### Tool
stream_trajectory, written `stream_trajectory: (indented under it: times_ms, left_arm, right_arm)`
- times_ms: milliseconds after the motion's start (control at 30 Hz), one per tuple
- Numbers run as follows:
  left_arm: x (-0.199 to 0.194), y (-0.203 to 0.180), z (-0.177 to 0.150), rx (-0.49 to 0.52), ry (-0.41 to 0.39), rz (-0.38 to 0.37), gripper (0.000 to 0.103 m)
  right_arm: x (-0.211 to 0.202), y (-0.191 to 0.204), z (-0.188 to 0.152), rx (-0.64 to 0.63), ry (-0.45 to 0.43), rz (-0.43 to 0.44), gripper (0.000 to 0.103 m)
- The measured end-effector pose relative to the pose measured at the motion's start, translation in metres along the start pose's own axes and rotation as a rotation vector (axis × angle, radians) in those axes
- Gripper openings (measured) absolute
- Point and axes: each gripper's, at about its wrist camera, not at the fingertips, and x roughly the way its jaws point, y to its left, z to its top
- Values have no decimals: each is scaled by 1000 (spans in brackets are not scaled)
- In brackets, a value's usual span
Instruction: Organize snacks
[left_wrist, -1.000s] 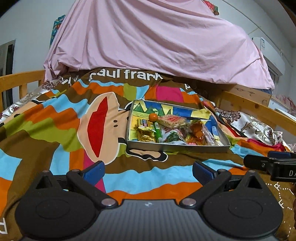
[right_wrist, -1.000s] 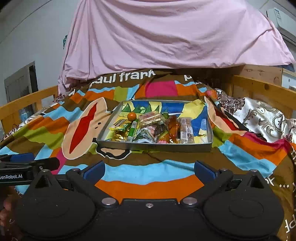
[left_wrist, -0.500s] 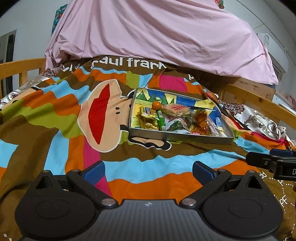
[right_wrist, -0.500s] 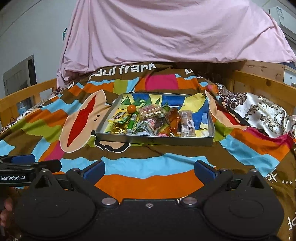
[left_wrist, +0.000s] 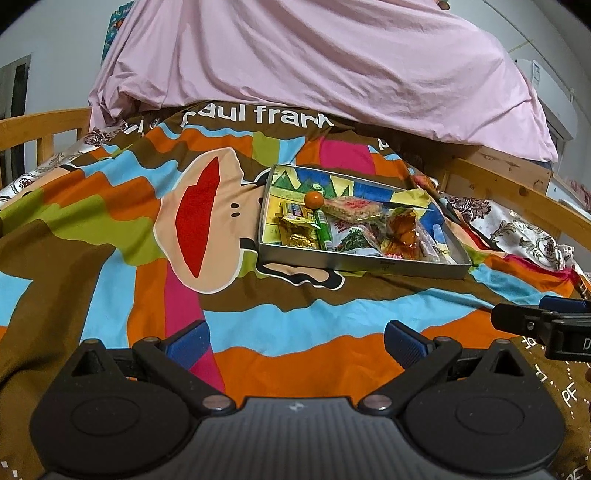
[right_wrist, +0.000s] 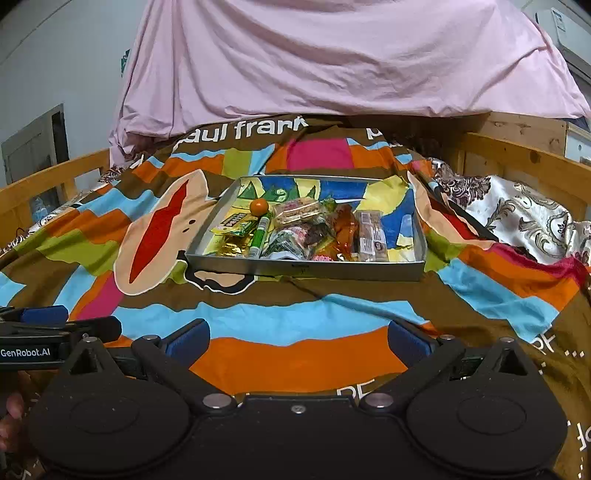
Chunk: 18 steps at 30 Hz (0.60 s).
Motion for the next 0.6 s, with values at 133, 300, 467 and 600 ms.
stream_trajectory:
  times_ms: [133,300,467,600]
  left_arm:
    - [2,0,-1,9,8,5,103]
    - [4,0,-3,17,15,8,103]
    - [5,-1,-6,25,9,7,103]
    - [5,-3,-8,34,-1,1,103]
  right_arm:
    - [0,1,-5,11,0,-8,102]
    - [-2,2,-12,21,-13,-33,102]
    - [-3,1,-18,39,-29,-58,102]
    - [-3,2,-21,38,-40,-82,102]
